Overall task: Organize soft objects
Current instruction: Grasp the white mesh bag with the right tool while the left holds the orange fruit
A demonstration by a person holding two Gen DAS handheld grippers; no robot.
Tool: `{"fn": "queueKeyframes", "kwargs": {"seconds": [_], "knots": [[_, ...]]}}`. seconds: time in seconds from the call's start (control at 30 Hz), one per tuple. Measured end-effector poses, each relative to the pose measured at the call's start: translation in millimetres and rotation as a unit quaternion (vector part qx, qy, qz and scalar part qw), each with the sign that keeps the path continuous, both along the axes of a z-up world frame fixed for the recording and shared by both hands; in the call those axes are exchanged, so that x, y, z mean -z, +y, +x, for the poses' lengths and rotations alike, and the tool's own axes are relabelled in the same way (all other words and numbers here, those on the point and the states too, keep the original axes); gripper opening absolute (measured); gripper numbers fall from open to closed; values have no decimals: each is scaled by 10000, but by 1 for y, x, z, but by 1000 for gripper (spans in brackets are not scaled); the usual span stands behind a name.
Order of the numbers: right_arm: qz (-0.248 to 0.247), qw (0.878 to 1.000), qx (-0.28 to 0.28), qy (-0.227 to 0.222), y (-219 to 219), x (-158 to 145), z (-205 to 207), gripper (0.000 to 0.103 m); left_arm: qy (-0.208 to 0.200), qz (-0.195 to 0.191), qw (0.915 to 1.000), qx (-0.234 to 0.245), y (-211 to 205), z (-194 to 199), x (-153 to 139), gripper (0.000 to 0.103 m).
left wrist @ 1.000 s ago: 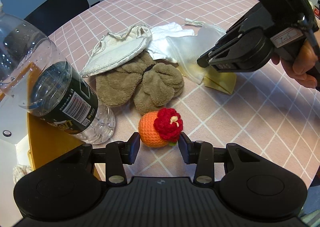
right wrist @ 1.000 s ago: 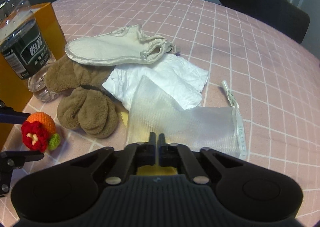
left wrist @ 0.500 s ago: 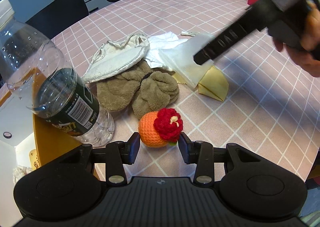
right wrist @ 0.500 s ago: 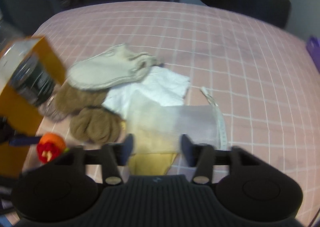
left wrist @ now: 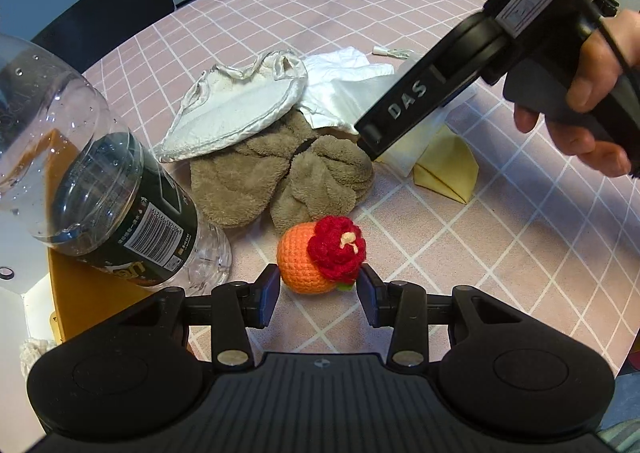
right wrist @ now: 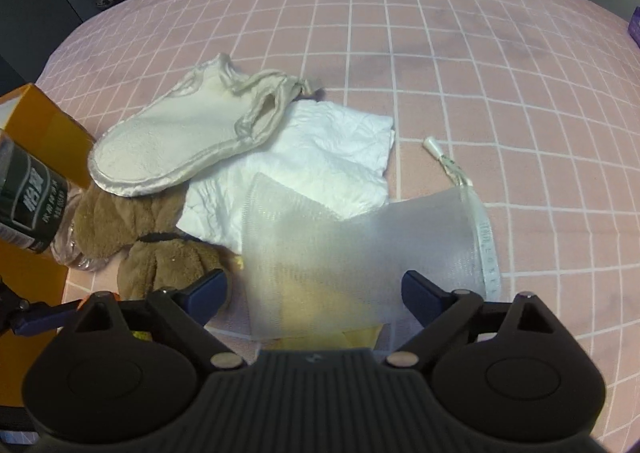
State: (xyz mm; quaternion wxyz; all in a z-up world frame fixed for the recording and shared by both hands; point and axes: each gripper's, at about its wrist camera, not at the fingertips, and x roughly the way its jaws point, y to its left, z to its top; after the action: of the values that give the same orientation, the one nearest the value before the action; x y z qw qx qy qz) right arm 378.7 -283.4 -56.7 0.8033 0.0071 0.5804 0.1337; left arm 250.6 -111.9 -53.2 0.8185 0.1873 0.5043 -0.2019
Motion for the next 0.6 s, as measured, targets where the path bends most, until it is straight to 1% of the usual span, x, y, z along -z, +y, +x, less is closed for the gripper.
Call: {"fn": "queueKeyframes", "kwargs": {"seconds": [0.03, 0.07, 0.1, 0.13, 0.17, 0.2, 0.27, 0.3, 0.33, 0.37, 0.43, 0.6], "knots": [[-46, 9999, -11, -92, -1, -1, -1, 80, 5, 4, 10000, 5, 0, 1, 0, 47], [-96, 9998, -23, -171, 0, -1, -2, 74, 9, 7, 10000, 11, 0, 2, 1, 47], [-129, 9997, -51, -210, 1, -2, -2, 70, 15, 11, 10000, 13, 0, 2, 1, 47], [-147, 9996, -68, -247, 2, -4, -3, 59, 22, 13, 10000, 13, -1, 3, 1, 47], [-167, 9994, -79, -276, 2, -5, -4, 46, 29, 10, 10000, 11, -1, 3, 2, 47], [-181, 9994, -82, -287, 2, -5, -4, 40, 31, 8, 10000, 9, -1, 3, 3, 47], [-161, 9995, -11, -272, -3, -5, -4, 18, 25, 2, 10000, 4, -2, 3, 3, 47], [-103, 9997, 49, -237, -8, -6, -3, 15, 17, -5, 10000, 4, -1, 1, 2, 47], [-44, 9998, 98, -191, -12, -6, -2, 9, 13, -12, 10000, 3, -1, 0, 2, 47], [-9, 9998, 137, -165, -15, -6, -2, 5, 10, -19, 10000, 4, -1, -2, 2, 47], [-34, 9997, 133, -196, -20, -8, -6, 3, -2, -25, 10000, 16, 0, -4, 0, 47], [-67, 9988, 8, -478, -21, -36, -31, 3, -111, -92, 9999, 62, 2, -13, -8, 47]]}}
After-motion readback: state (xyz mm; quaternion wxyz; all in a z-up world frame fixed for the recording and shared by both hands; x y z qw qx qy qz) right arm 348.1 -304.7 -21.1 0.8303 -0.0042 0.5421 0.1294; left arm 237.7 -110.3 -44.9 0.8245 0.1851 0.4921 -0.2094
